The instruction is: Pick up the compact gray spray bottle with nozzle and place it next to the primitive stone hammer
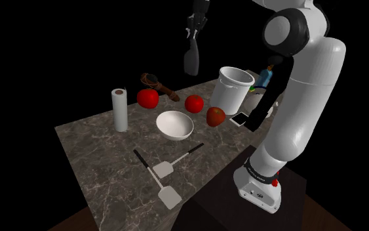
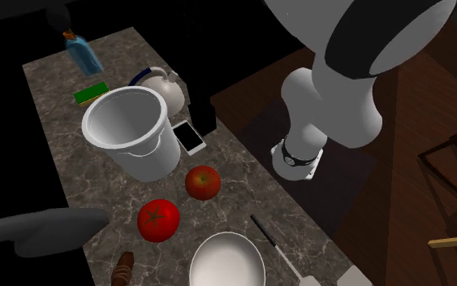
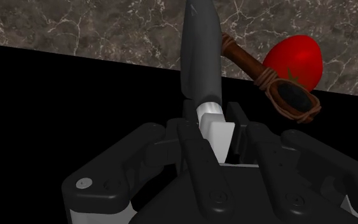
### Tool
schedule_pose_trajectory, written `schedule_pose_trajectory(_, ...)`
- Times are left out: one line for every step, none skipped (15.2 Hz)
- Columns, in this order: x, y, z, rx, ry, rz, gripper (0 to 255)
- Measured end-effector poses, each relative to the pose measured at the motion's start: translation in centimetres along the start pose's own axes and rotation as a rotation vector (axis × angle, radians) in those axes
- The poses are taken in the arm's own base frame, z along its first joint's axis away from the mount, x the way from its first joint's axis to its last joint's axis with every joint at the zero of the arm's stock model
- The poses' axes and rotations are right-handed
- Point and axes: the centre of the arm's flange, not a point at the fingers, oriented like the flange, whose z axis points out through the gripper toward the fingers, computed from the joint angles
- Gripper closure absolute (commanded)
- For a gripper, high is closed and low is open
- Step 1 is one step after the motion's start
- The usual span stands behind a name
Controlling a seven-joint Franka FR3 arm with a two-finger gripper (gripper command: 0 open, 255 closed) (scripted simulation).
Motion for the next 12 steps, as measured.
schedule_pose_trajectory(0.0, 0.0, 0.6, 0.000, 0.000, 0.000, 255)
schedule_pose_trajectory(-0.1, 0.1, 1.1, 0.000, 0.000, 0.000, 255)
schedule_pose_trajectory(-0.1, 0.2, 1.6, 0.000, 0.000, 0.000, 255)
schedule_pose_trajectory(-0.1, 0.2, 2.3, 0.000, 0.000, 0.000, 255)
schedule_pose_trajectory(-0.1, 0.1, 2.8, 0.000, 0.000, 0.000, 255)
schedule_pose_trajectory(-0.1, 0.0, 3.2, 0.000, 0.000, 0.000, 255)
schedule_pose_trajectory(-0.1, 0.0, 3.7, 0.000, 0.000, 0.000, 255)
schedule_pose_trajectory(-0.2, 0.1, 4.2, 0.000, 0.000, 0.000, 255)
schedule_pose_trajectory(-0.1, 0.0, 4.7, 0.000, 0.000, 0.000, 255)
schedule_pose_trajectory(-0.1, -0.1, 5.3, 0.000, 0.000, 0.000, 255)
schedule_pose_trajectory(-0.2, -0.1, 5.9, 0.000, 0.000, 0.000, 255)
schedule_pose_trajectory(-0.3, 0.0, 6.4, 0.000, 0.000, 0.000, 255)
